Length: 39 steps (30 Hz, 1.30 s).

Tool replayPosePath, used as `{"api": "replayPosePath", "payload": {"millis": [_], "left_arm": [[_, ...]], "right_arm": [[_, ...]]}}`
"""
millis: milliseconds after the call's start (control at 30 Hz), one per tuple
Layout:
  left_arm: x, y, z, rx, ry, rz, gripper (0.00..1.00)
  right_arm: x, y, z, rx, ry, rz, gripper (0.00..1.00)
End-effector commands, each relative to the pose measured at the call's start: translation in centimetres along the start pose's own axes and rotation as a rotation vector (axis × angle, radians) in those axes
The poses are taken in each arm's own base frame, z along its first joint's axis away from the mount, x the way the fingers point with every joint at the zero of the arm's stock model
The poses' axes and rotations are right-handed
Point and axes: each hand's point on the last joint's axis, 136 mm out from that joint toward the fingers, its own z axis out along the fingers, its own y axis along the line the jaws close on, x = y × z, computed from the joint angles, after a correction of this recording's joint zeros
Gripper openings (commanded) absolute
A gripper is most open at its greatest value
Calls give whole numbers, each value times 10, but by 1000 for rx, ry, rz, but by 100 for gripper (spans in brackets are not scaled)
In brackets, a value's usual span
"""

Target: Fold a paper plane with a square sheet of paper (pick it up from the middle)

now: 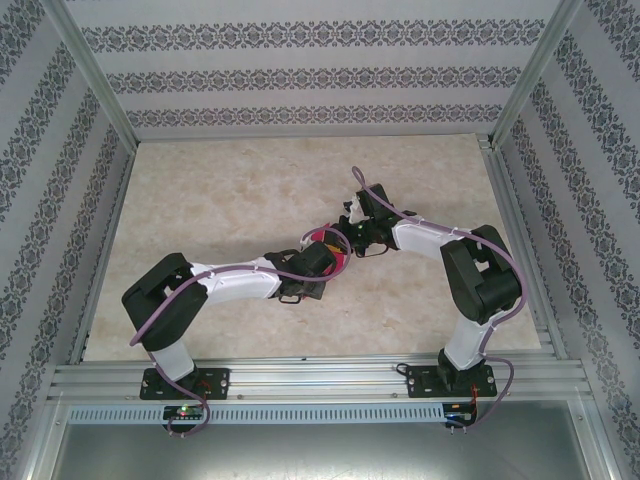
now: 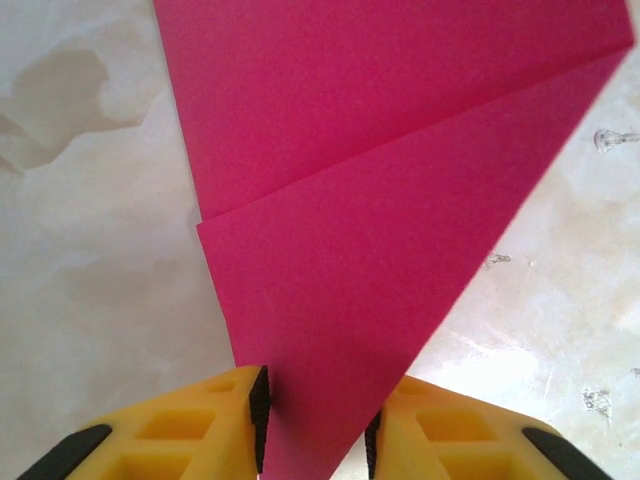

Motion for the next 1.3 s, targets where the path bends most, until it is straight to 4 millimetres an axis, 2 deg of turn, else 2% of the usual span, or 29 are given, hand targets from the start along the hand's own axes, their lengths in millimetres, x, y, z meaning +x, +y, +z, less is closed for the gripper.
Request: {"api": "replayPosePath", "payload": {"millis": [0,267,433,500,633,733,1033,1267], "left_arm": [[-3,-3,0,-20,-9,26,31],[-3,-4,1,-15,-7,24,19],[-6,-11,1,28,-12,23,16],[-9,-15,0,55,-14,28,15],[-12,-23,0,139,-6,16,15],[-12,-27,0,216,5,2,15],[-13,-29,2,451,63,-73,16],[-14,-26,2,596,104,-147,16]], "right_arm": [[-7,16,-12,-28,-21,-37,16],[-8,16,-21,-17,-42,-44,22],[-9,14,-39,7,-74,-55,26],[-10,10,-49,24,-95,-58,32],[-9,-2,-71,64,-159,-50,39],[-3,-10,-78,70,-174,-42,40],[27,-14,-59,44,-133,-45,31],[37,-11,-44,41,-120,-67,21]]}}
